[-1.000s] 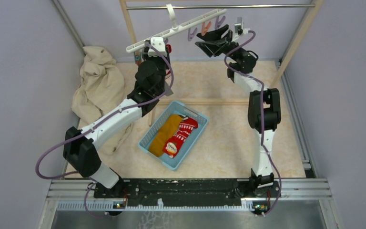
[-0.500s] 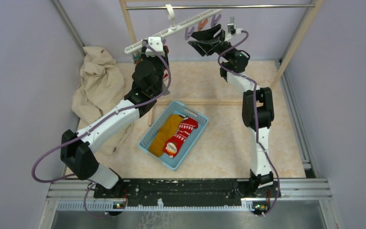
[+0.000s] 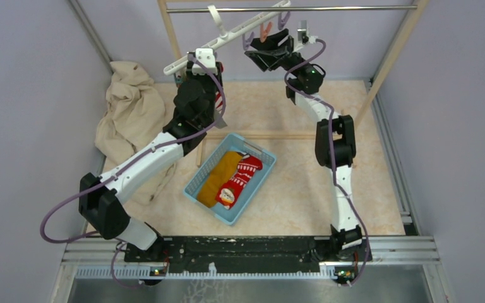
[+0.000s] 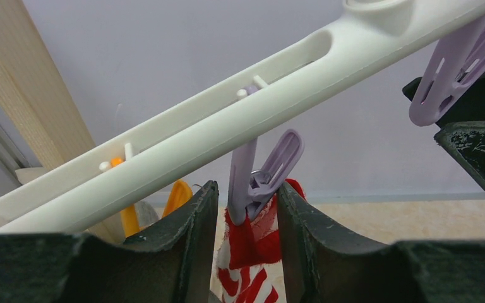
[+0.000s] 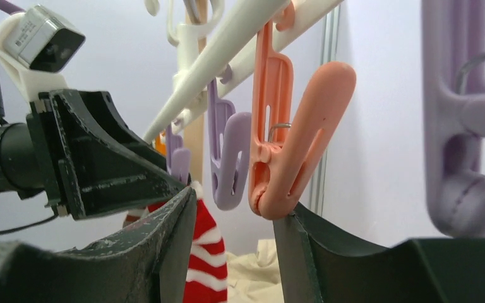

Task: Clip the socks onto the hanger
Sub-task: Open the clamp at the hanger.

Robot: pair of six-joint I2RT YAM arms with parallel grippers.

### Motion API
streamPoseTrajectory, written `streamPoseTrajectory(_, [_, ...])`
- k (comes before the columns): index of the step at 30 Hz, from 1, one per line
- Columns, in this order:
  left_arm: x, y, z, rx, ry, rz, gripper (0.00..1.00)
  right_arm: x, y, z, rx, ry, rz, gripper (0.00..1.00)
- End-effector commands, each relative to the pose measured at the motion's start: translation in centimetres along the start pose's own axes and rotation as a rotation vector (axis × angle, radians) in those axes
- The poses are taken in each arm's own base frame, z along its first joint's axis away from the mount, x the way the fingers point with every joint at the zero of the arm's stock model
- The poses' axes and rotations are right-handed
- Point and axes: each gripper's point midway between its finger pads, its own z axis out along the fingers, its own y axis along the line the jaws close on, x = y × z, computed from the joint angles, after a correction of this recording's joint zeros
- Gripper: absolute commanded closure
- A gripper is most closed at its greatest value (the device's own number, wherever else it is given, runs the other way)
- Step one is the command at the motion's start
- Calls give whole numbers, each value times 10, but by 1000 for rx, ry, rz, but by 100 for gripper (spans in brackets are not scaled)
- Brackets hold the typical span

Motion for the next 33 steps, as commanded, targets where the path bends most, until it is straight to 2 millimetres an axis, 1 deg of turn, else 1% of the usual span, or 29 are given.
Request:
streamPoseTrajectory(1, [-28, 11, -4, -12, -51, -32, 55, -19, 29, 25, -106, -63, -85, 52])
streamPoseTrajectory(6, [-29, 12, -6, -10, -56, -36, 55, -15, 34, 31, -116, -51, -82, 53])
streamPoseTrajectory(7, [-29, 12, -7, -8, -57, -37, 55, -15, 34, 31, -117, -50, -80, 56])
streamPoseTrajectory(11, [-27, 11, -7, -7, -53, -38, 55, -16, 37, 30, -117, -50, -82, 84])
streamPoseTrajectory(13, [-26, 11, -7, -5, -53, -42, 55, -17, 40, 30, -119, -48, -84, 89])
streamPoseTrajectory(17, [-25, 3, -7, 28, -54, -67, 54, -17, 46, 27, -113, -32, -99, 92])
streamPoseTrajectory(19, [-28, -4, -10, 62, -61, -87, 54, -17, 50, 26, -110, -23, -104, 94])
streamPoseTrajectory(22, [-34, -22, -17, 105, -79, -111, 53, -16, 53, 24, -101, -10, -110, 95])
streamPoseTrajectory(28, [-45, -72, -29, 203, -106, -109, 50, -14, 57, 23, -101, 0, -104, 95])
streamPoseTrajectory(30, [-54, -81, -28, 209, -132, -101, 49, -14, 58, 23, -100, 0, -106, 96])
streamPoseTrajectory(33, [-64, -87, -25, 212, -149, -106, 49, -12, 57, 21, -92, 0, -101, 99])
